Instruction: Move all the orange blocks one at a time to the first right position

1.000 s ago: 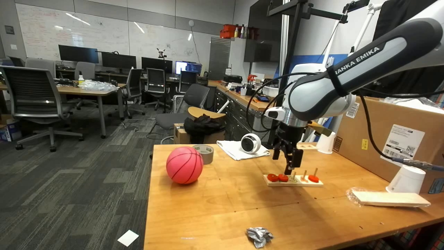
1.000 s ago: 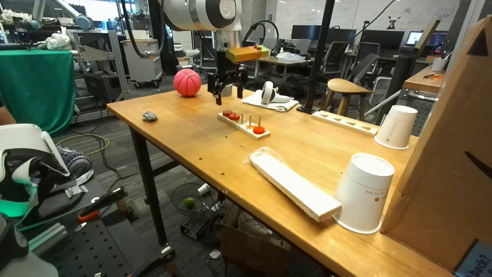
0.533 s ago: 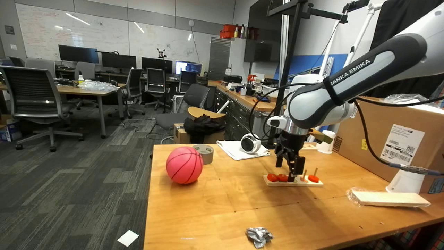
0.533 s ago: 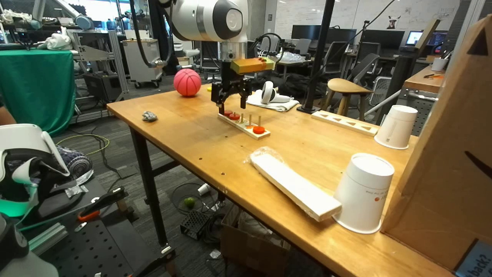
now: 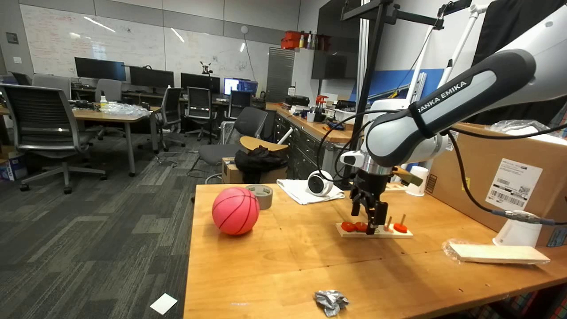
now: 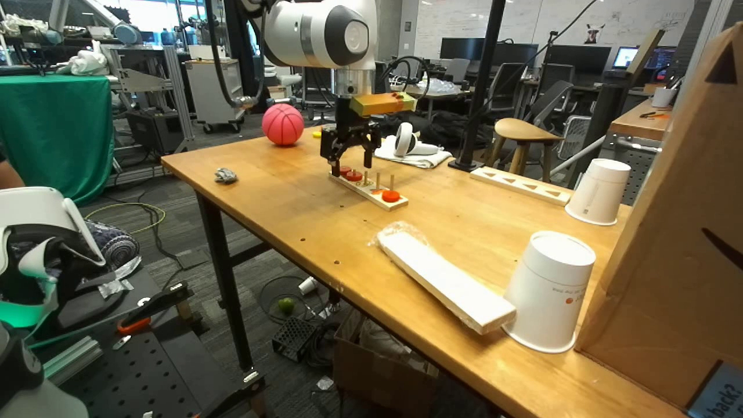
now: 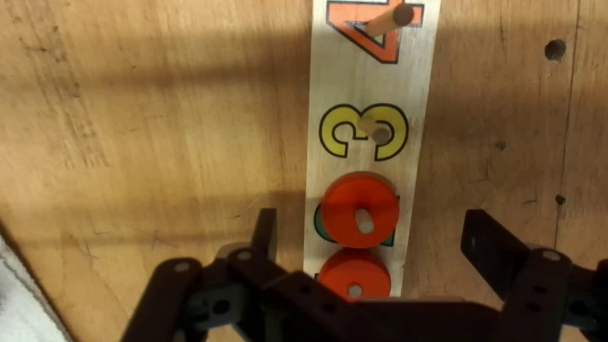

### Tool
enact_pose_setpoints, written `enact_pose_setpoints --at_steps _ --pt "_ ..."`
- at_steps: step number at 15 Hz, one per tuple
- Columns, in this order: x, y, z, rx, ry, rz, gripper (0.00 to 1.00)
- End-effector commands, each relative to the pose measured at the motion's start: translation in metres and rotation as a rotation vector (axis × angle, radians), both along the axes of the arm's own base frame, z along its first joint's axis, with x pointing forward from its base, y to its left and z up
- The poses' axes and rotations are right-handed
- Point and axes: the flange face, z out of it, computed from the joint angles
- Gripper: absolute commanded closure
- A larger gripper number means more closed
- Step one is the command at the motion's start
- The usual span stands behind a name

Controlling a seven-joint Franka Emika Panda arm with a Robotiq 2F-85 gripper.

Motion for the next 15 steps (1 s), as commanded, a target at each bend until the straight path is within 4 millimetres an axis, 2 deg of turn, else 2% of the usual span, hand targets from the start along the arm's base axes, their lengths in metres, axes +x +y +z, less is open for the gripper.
enact_pose_setpoints --at_steps 1,2,3,9,10,15 --pt "0.0085 -0.0014 0.0056 0.009 0.005 -0.003 0.25" --pt "0.0091 -0.0013 0.0056 0.009 0.005 -0.004 0.25" --pt "0.0094 -0.0013 0.0045 0.008 0.005 -0.005 0.32" --pt "0.0101 -0.0032 0.0031 0.007 0.006 -0.008 0.81" --pt "0.0105 -0.0030 0.0039 0.008 0.007 -0.008 0.83" --pt "0.0106 -0.0054 0.0114 -0.010 -0.002 -0.012 0.81"
